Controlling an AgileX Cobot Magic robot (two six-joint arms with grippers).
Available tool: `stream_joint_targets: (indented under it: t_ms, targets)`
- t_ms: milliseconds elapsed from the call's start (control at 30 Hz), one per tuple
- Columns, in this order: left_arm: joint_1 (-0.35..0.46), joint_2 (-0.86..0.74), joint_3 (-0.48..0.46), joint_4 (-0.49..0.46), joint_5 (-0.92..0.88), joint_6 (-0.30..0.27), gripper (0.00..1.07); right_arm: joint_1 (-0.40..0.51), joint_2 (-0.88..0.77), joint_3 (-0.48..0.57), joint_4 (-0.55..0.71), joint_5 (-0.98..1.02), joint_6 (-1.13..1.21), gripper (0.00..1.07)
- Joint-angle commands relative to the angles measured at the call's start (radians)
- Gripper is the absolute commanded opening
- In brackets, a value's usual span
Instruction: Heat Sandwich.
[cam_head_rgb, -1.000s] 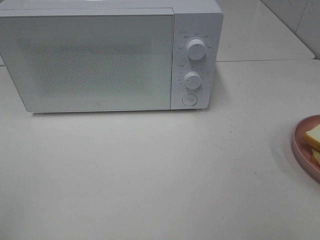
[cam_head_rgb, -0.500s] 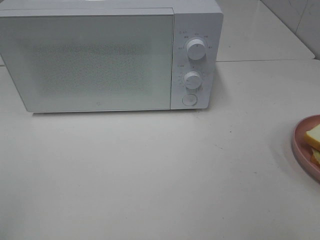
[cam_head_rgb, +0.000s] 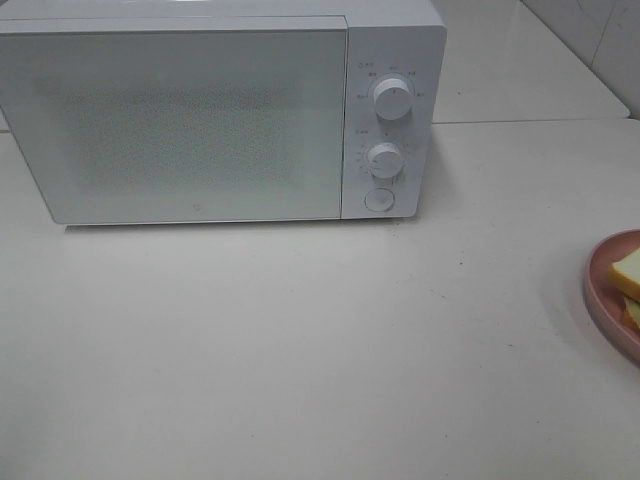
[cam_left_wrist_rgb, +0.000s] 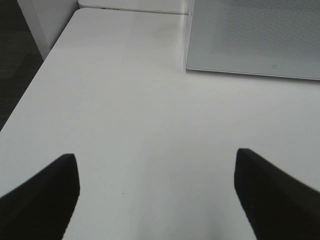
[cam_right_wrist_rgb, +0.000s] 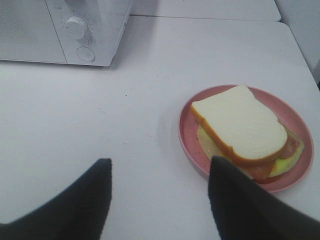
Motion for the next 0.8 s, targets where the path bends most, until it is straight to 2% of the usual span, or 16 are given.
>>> stream_joint_targets:
  t_ms: [33,800]
  targets:
    - [-0.004,-0.023,0.003,0.005,-0.013,-0.010,0.80,0.000,-0.023,-0.001,-0.004,-0.012,-0.004,0.58]
    - [-0.004,-0.023,0.003,0.005,-0.013,-0.010,0.80,0.000,-0.023,-0.001,-0.004,-0.012,-0.004,0.58]
